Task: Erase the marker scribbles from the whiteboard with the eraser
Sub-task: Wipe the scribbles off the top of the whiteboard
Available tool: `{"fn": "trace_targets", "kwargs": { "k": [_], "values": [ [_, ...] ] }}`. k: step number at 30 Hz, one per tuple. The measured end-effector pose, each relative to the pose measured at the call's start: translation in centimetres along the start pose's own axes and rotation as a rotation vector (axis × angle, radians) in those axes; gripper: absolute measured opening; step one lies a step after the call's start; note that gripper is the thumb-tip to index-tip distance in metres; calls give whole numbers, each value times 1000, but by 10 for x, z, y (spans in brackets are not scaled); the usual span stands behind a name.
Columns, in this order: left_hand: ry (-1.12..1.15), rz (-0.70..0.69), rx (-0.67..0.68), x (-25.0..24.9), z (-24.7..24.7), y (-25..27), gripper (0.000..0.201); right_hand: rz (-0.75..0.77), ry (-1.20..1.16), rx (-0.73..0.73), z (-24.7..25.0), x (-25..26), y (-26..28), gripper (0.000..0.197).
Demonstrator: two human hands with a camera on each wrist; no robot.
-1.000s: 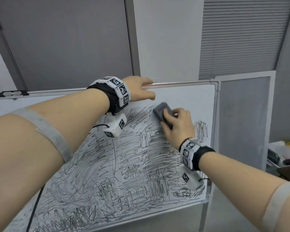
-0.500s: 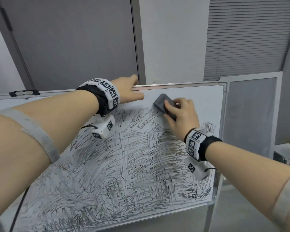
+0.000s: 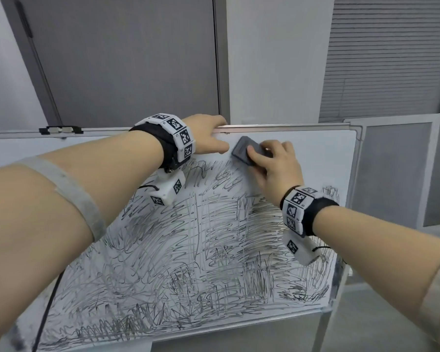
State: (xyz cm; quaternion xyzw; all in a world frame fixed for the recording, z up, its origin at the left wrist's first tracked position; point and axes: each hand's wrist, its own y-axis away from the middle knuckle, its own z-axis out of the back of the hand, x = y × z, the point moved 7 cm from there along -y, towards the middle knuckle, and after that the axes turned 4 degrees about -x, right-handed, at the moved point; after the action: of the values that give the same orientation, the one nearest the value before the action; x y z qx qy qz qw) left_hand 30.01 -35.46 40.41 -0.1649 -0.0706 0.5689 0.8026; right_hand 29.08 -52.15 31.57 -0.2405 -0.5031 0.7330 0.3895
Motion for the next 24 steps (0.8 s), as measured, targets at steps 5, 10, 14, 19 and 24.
{"fn": "trace_targets", "kwargs": {
  "k": [5,10,14,19,24],
  "values": [
    [1,16,-1,5,3,7,65,277,-18,261,-35,27,62,34],
    [-22,-14,18,2,4,4,72,248,42,195,-20,22,26,34],
    [-61,-24,24,8,8,5,76,125,66,57,2,20,-25,33],
    [-88,32,-48,50,24,15,43,184,18,118,-19,40,0,29],
    [-100,45,-52,62,25,18,36,315,-13,256,-55,62,45,34]
  ]
}}
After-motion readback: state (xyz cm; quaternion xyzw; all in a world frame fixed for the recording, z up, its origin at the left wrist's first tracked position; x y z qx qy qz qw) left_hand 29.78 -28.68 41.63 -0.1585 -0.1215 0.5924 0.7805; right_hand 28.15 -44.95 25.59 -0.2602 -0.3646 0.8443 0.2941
